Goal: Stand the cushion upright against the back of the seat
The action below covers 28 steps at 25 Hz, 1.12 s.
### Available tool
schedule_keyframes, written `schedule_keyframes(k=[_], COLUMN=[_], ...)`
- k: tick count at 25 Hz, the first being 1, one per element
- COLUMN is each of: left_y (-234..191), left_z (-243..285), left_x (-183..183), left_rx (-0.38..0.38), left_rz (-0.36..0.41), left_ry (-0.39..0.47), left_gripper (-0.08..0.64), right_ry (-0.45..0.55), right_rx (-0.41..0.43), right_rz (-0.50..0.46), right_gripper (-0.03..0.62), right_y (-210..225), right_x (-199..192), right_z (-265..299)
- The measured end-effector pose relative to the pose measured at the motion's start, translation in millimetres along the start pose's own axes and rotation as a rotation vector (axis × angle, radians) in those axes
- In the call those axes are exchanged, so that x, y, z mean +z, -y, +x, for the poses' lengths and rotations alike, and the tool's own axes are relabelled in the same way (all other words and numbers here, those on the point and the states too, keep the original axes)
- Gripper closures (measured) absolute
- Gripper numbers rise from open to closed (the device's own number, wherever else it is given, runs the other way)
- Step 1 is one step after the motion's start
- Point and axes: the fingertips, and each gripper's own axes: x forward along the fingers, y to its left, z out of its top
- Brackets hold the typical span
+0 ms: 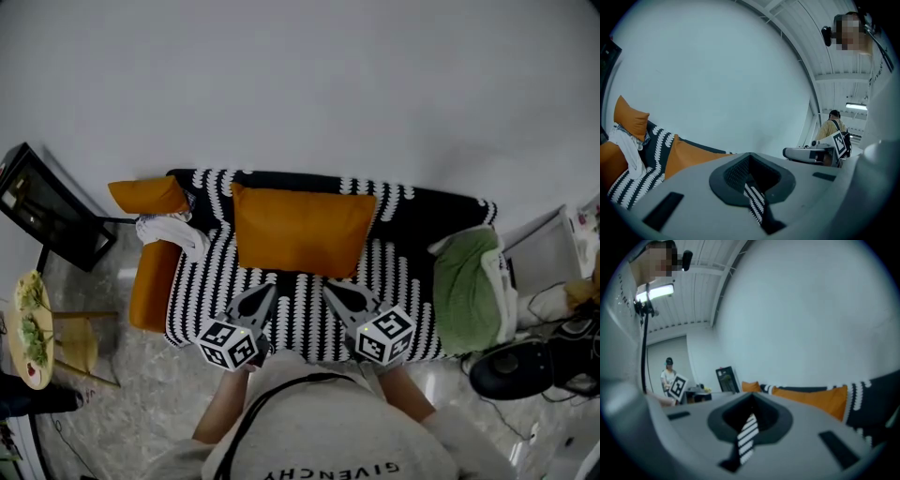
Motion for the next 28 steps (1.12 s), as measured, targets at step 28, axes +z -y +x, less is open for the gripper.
schedule_keyframes(k=[28], left_y=[-9], left_z=[15], left_x=[-11], left_rx=[0.023], left_rz=[-0.037], left_ry=[-0.053], left_gripper=[0.535], right_ry=[-0.032], right_rx=[0.025], right_rz=[0.068], right_gripper=[0.575], right_y=[16], right_x=[-17], right_z=[6])
